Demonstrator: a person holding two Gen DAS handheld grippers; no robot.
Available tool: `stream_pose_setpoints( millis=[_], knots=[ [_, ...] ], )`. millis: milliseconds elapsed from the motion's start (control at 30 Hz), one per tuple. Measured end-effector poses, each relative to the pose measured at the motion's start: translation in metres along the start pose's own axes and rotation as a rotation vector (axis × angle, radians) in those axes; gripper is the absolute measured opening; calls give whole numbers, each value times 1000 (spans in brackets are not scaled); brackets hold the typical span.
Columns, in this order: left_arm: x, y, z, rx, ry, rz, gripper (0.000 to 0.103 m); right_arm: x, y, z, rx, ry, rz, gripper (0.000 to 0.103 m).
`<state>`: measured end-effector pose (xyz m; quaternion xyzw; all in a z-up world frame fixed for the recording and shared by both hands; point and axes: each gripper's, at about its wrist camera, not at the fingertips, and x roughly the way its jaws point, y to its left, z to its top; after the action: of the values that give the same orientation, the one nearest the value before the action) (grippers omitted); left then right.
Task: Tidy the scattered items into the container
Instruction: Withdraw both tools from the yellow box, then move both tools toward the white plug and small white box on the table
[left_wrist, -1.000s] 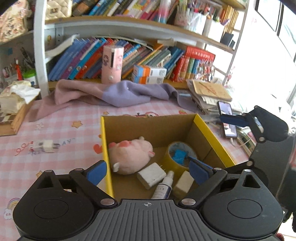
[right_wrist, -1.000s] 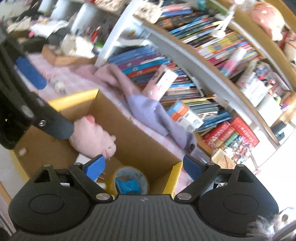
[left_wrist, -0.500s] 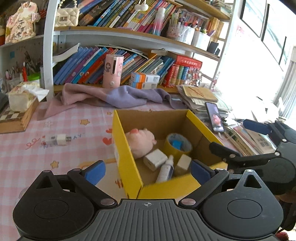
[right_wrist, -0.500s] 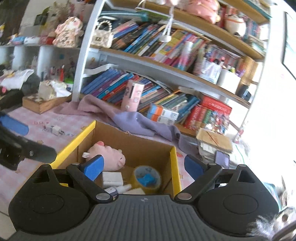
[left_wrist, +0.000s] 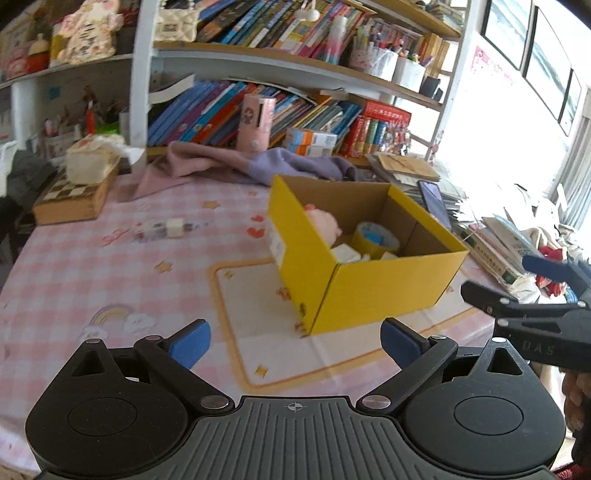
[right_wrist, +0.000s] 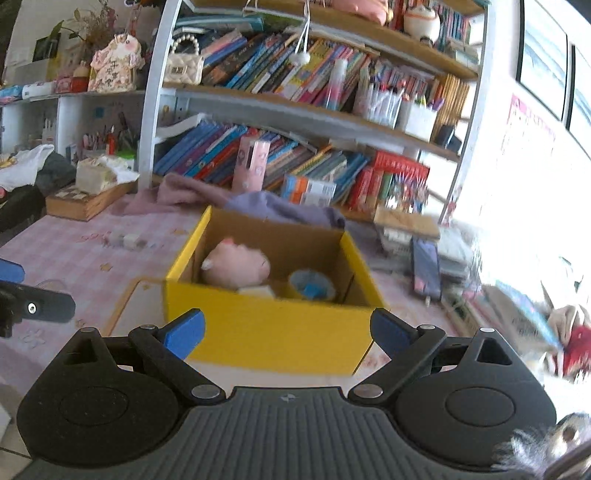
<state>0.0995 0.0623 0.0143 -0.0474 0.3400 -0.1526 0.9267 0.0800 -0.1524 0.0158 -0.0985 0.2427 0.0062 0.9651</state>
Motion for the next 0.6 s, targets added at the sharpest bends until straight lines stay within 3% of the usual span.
stream_pose_setpoints(
  millis=[100, 367, 600],
  knots=[
    [-9, 8, -7, -13, 5, 27, 100, -3, 15, -5, -16, 31, 20, 97],
    [-29, 28, -21, 4, -2, 191, 100, -9, 50, -8, -49, 77, 133, 97],
    [-35, 46, -40, -15, 61, 219, 100, -9, 76, -7, -47, 136, 257, 97]
  ],
)
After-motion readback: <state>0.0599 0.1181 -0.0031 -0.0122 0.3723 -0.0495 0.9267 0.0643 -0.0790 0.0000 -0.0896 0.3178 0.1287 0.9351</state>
